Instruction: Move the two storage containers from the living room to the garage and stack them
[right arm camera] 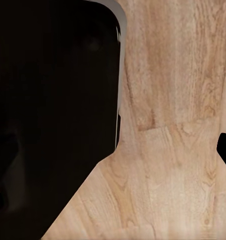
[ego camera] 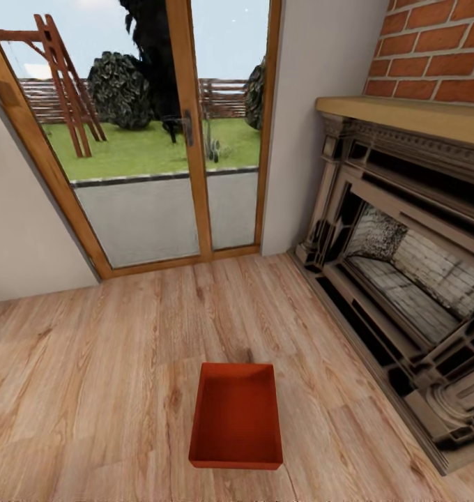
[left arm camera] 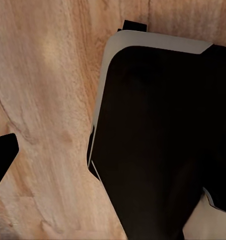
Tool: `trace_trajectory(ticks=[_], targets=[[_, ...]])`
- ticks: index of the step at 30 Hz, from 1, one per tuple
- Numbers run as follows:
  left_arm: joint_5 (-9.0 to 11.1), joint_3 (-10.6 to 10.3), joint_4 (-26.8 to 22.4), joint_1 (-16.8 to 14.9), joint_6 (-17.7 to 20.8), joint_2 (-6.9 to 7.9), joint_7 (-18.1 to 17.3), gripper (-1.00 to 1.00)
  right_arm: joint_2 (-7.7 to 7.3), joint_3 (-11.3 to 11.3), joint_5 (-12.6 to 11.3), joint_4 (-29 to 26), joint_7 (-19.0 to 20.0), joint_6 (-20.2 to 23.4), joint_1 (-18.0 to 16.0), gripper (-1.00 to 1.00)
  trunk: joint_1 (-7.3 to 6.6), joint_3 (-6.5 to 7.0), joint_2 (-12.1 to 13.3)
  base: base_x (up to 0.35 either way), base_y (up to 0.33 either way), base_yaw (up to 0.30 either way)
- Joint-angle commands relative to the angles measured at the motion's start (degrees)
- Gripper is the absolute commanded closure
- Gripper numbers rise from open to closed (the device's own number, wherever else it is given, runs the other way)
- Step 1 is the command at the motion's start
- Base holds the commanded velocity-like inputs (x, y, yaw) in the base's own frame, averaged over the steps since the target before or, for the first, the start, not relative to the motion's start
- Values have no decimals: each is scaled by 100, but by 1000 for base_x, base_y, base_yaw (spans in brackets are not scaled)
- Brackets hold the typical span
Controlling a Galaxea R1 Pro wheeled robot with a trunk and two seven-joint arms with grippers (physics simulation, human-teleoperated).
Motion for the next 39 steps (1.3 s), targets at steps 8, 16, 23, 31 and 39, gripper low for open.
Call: trace_trajectory(ticks=[8,16,23,31,39], targets=[[44,-37,1,0,-15,0,14,-100,1,43,-37,18,-8,-33,-7,-100,0,-79,-4,0,0,0],[44,-38,1,-1,-14,0,14,-100,1,43,-30,18,-4,-45,-7,-100,0,-151,-4,0,0,0],[44,-43,1,-1,-14,0,14,-100,-3,43,-28,18,-3,-43,-7,-100,0,-215,-4,0,0,0],[44,-36,1,-2,-14,-1,14,-100,-4,39,-35,18,-4,-40,-7,-100,0,-288,-4,0,0,0],[44,-42,1,0,-14,0,14,-100,-7,39,-37,18,-3,-40,-7,-100,0,-361,-4,0,0,0]])
